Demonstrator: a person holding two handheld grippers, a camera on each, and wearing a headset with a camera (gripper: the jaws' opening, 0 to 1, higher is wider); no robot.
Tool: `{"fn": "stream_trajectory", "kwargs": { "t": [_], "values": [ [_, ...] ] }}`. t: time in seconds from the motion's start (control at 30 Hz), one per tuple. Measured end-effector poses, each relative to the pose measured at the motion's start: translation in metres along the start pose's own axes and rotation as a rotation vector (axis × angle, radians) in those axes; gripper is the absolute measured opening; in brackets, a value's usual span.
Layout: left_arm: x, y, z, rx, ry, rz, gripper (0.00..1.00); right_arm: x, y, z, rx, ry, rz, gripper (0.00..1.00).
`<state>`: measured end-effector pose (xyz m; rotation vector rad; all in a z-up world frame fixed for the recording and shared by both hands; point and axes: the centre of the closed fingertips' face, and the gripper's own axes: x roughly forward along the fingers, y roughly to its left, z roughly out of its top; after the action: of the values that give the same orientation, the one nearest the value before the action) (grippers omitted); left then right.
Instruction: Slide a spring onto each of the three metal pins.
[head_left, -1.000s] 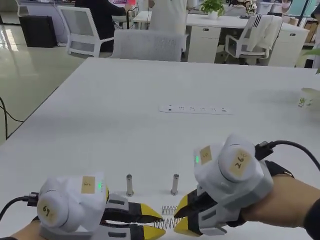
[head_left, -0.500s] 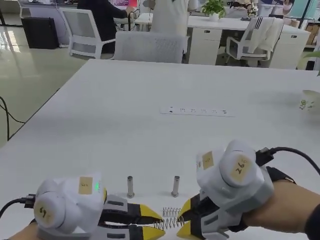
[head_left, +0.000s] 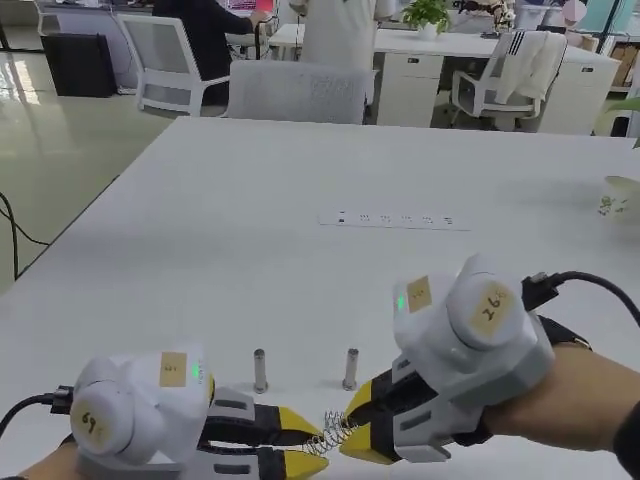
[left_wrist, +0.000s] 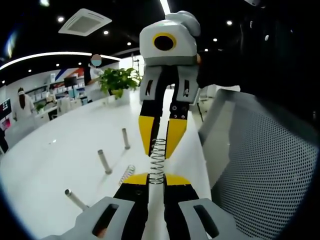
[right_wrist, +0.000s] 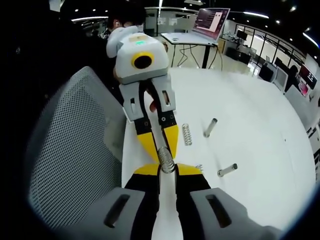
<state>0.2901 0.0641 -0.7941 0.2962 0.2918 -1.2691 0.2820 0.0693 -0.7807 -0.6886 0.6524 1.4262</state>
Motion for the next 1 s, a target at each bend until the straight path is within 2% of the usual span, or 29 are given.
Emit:
{"fn": "stream_trajectory", "kwargs": {
  "t": [0.17,0.3,0.47,0.6,0.73,1.0],
  "values": [
    [0.001,-0.002,0.000,0.002,0.003,-0.003,0.03,0.000,0.003,0.009,-0.010,-0.018,0.010,0.09],
    [0.003,-0.003,0.000,0.004,0.002,-0.008,0.02,0.002,0.006,0.014,-0.046,0.007,0.010,0.08],
    [0.004,-0.004,0.001,0.005,-0.003,-0.010,0.02,0.006,0.006,0.009,-0.056,0.040,0.011,0.09],
    [0.004,-0.004,0.002,0.005,-0.005,-0.012,0.02,0.007,0.006,0.007,-0.051,0.041,0.016,0.09],
    [0.005,-0.006,0.008,0.011,-0.022,-0.016,0.02,0.008,0.006,0.007,-0.045,0.042,0.021,0.09],
    [0.006,-0.004,0.007,-0.001,-0.027,-0.009,0.03,0.008,0.004,0.007,-0.041,0.046,0.015,0.08]
  ]
}}
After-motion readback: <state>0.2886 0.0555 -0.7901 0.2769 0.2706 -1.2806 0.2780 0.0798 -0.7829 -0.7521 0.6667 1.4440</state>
